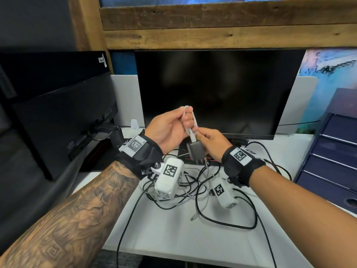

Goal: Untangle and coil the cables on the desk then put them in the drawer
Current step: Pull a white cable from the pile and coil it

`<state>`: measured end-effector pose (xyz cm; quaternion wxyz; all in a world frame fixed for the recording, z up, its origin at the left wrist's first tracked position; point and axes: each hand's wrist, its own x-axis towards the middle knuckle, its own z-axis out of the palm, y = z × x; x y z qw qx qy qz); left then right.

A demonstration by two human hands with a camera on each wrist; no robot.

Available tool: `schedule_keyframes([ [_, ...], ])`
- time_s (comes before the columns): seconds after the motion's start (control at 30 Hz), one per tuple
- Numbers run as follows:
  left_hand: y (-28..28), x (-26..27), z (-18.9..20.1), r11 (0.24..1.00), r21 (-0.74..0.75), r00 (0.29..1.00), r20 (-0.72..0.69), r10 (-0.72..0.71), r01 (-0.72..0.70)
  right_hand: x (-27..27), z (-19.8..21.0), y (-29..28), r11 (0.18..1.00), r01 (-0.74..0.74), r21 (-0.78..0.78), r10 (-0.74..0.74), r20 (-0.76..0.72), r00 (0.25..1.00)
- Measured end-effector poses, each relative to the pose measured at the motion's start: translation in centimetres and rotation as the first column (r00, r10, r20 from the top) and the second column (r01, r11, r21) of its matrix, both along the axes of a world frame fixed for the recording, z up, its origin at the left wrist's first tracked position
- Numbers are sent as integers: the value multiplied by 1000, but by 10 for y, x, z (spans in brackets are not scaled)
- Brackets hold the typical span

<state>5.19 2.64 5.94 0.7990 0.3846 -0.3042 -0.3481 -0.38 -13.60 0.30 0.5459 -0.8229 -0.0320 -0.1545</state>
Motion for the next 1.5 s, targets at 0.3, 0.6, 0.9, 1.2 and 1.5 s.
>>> schedule_keyframes([
  [0.3, -9, 15, 11, 952, 1, 944, 131, 303, -306, -18, -29, 15, 996, -87, -16, 81, -239, 968],
  [0.6, -4, 46, -10, 868, 73, 851, 252, 460, -491, -33, 1, 22, 906, -116, -407, 55, -160, 986],
  [0.9, -4, 27, -24, 853, 341, 846, 498, 192, -395, -30, 53, -7, 840, 183, -510, -100, 185, 978],
  [1.2, -17, 2, -15, 871, 477, 892, 435, -122, -113, -28, 61, -23, 725, 413, -552, -240, 360, 902],
  [1.5, -25, -9, 9, 989, 145, 967, 253, 0, -38, -12, 14, -32, 927, 232, -296, -175, 206, 963],
])
